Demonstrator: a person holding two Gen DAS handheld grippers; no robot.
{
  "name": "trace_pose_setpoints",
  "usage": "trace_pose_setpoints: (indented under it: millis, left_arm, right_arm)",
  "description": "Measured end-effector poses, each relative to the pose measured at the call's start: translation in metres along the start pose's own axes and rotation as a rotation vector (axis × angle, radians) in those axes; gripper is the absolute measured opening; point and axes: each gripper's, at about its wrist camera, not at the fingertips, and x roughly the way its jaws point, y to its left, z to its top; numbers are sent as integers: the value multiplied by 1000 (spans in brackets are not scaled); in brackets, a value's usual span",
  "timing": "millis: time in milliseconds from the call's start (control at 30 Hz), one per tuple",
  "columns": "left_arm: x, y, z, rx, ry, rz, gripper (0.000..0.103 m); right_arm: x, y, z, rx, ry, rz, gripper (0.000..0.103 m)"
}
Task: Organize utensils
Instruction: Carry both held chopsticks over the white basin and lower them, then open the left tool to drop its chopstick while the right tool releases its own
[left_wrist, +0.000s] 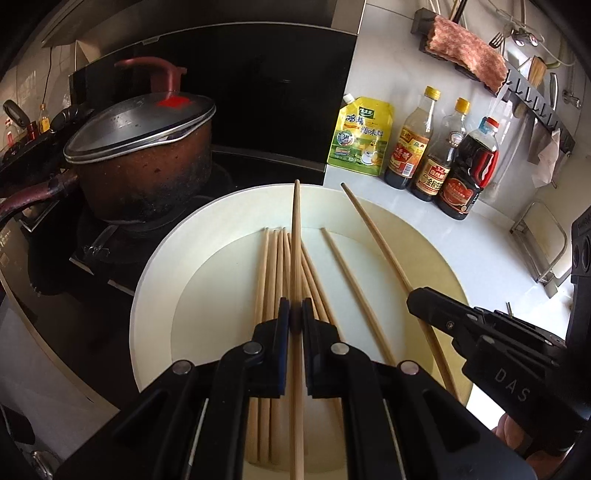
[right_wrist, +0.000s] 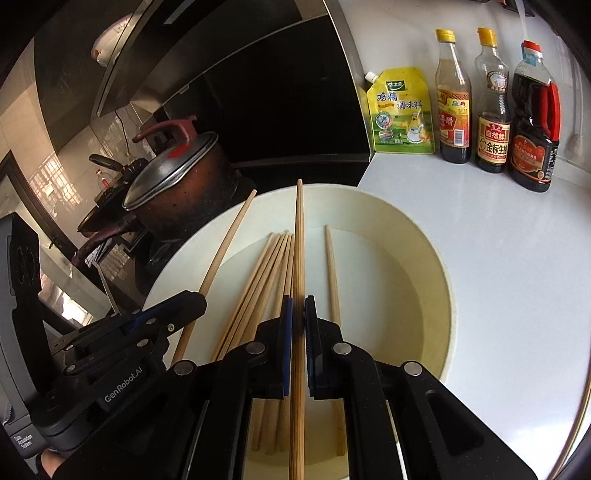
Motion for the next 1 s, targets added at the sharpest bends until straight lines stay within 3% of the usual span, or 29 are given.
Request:
trace_pose_setpoints:
  millis: [233, 300, 400, 900, 1000]
  left_arm:
    - [17, 12, -3, -33, 36, -1, 10]
    - [16, 14, -4, -41, 34, 2, 27]
    - [13, 16, -5, -44, 19, 11, 41]
    - [-13, -1, -21, -27, 9, 2, 47]
    - [-21, -10, -28, -16, 2, -3, 49]
  right_arm:
    - [15, -1, -1, 11, 24, -25, 7]
    - [14, -3, -1, 20, 20, -26, 7]
    - [9, -5, -2, 19, 7, -40, 8]
    - [-29, -12, -22, 21, -34, -54, 12]
    - [-43, -18, -30, 28, -55, -60, 17]
